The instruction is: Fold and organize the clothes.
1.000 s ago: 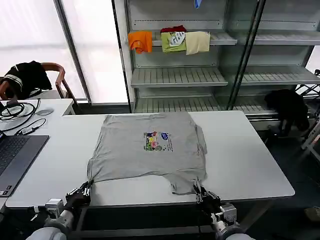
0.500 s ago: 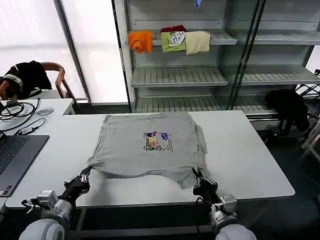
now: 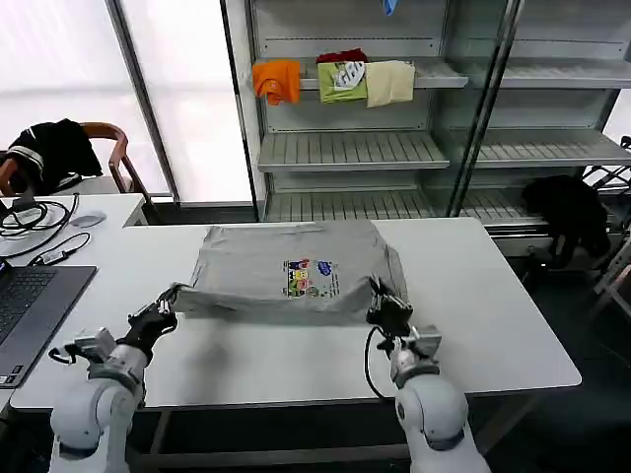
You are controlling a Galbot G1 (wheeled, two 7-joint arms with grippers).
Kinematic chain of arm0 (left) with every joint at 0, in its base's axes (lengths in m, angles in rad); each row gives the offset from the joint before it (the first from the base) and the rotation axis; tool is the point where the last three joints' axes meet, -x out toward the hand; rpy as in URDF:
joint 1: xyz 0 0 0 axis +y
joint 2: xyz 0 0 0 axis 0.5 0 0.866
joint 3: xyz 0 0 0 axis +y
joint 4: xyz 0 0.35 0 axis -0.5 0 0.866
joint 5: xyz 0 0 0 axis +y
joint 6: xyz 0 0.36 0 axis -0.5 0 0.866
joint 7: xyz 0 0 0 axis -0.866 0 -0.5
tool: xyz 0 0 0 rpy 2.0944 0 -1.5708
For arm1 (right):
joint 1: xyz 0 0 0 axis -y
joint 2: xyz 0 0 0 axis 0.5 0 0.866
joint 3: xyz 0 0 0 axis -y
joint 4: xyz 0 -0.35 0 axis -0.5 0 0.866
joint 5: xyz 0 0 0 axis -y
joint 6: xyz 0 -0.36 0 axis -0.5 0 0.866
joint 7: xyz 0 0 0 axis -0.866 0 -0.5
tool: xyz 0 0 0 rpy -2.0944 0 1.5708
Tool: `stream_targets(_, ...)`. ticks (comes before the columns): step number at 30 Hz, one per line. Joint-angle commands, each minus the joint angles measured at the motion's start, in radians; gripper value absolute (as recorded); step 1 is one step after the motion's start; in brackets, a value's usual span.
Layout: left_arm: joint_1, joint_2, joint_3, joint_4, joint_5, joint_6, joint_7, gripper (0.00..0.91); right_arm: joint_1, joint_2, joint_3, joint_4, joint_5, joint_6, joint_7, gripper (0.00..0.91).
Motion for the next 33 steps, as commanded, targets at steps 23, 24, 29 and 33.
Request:
stream_targets(23, -0.198, 0.008, 0.081, 0.319, 0.136, -0.082, 0.025, 0.907, 0.307, 0.064, 0.041, -0.446, -0.134, 0.074, -0.014, 0.907)
stream_targets(24, -0.196, 0.007, 0.082, 0.316, 0.137, -0.087, 0.025, 0.907, 0.312, 0.064, 0.043, -0.455, -0.132, 0.087, -0.011, 0.907)
stream_targets(29, -0.181, 0.009, 0.084, 0.29, 0.146, -0.093, 0.026, 0.907, 0.33, 0.064, 0.052, -0.468, -0.099, 0.121, 0.025, 0.907)
stream_targets(33, -0.163, 0.011, 0.084, 0.261, 0.16, -0.089, 0.025, 0.907, 0.304, 0.064, 0.051, -0.428, -0.097, 0.086, 0.022, 0.907)
